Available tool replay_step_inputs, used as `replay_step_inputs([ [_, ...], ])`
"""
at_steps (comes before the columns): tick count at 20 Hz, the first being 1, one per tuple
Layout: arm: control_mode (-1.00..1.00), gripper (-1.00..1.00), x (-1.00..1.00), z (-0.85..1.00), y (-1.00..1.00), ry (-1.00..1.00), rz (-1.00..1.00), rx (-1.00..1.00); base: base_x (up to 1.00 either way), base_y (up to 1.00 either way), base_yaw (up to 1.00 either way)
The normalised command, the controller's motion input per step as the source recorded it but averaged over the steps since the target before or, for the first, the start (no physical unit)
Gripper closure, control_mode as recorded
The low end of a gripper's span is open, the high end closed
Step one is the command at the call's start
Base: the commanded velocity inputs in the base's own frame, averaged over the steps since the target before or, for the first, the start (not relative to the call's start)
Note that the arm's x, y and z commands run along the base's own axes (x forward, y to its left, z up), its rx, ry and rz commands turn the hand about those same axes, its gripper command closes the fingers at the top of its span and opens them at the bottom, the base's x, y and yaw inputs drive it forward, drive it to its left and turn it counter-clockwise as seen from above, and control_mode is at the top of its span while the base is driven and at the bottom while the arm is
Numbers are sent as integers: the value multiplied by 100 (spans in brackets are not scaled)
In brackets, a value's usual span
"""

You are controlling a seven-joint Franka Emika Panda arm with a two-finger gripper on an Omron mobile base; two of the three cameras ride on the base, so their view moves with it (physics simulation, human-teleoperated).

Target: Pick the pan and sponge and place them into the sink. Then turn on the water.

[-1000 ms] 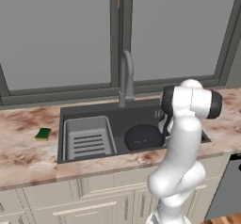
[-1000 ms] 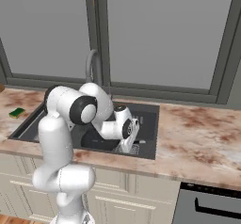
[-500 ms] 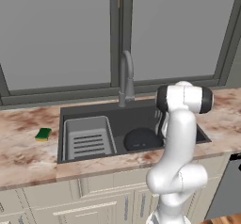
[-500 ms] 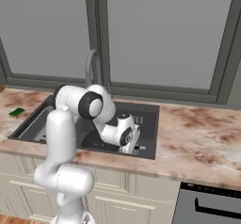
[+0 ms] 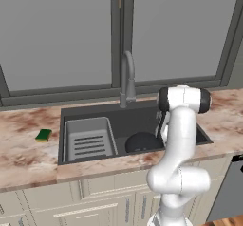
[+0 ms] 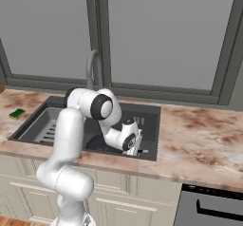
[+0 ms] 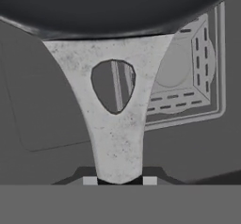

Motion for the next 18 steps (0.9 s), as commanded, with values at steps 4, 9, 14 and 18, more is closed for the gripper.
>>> replay_step_inputs([
  [4,-100,100,36,-19,0,0,6,0,0,0,0],
  [9,-100,100,42,-10,1,0,6,0,0,0,0],
  [14,-100,-100,22,-13,0,0,5,0,0,0,0],
  [18,-100,-100,4,-6,0,0,3,0,0,0,0],
])
